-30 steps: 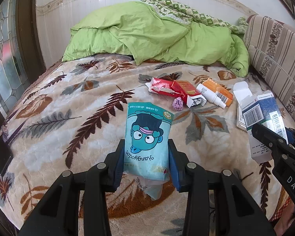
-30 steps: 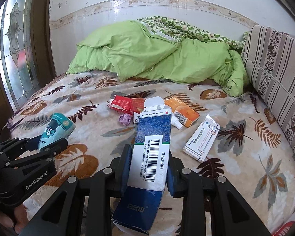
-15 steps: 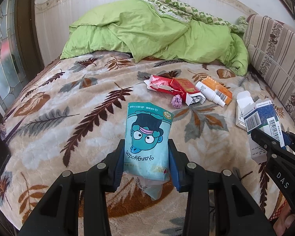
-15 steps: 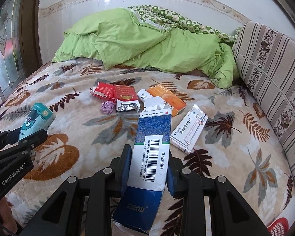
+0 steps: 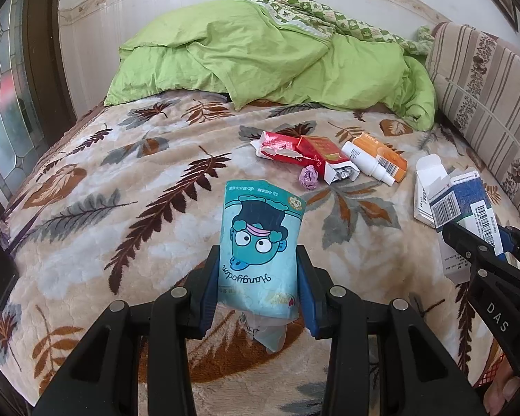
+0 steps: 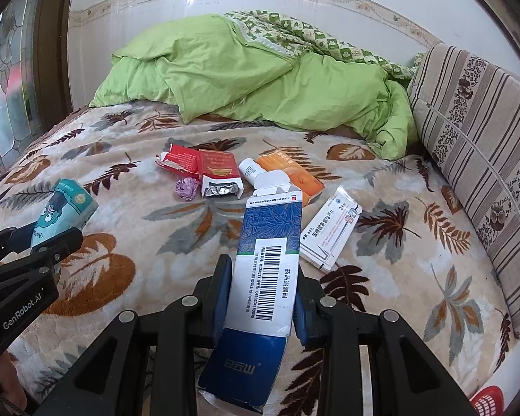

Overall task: Collect trash
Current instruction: 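Hold the pouch in the left tool while the right tool holds the box, then carry both items over the red basket and open both tools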

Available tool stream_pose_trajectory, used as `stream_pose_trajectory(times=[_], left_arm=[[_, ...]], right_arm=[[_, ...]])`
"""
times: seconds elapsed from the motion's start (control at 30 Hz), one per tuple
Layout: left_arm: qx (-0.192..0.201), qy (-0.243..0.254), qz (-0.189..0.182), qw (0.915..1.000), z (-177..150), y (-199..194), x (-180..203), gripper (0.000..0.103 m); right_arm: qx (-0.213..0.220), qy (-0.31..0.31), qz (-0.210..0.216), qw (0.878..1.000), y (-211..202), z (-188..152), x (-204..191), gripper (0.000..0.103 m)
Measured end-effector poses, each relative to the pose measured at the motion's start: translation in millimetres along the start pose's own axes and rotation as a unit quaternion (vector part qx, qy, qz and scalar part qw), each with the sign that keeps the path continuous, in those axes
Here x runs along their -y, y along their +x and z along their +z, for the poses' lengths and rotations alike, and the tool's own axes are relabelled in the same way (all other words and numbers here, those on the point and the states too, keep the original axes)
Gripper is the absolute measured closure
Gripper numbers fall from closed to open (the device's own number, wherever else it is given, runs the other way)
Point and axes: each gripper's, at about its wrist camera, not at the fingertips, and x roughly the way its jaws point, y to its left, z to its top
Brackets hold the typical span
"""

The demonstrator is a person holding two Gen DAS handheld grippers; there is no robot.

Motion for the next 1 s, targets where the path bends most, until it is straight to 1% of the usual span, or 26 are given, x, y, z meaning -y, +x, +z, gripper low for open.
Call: stream_pose_trajectory(times=[0.77, 0.87, 0.9, 1.0], left_arm=[[0.0, 0.002, -0.004, 1.0, -0.2, -0.3, 1.0, 0.064], [0.0, 0.002, -0.016, 0.9999, 0.3, -0.3, 8.6, 0.064], [-0.001, 0.004, -0.032, 0.9995, 0.6, -1.5, 11.9, 0.064], [-0.005, 0.015, -0.077, 0.9969, -0.5, -6.0, 24.9, 0.064]], right_arm=[[0.0, -0.009, -0.005, 1.0, 0.7, -1.3, -2.8, 0.07], [-0.001, -0.004, 0.0, 1.0, 0.2, -1.2, -1.3, 0.07], [-0.002, 0.001, 0.006, 1.0, -0.6, -0.5, 1.0, 0.07], [0.0, 0.06, 0.052, 0.997, -15.4, 2.6, 24.2, 0.07]])
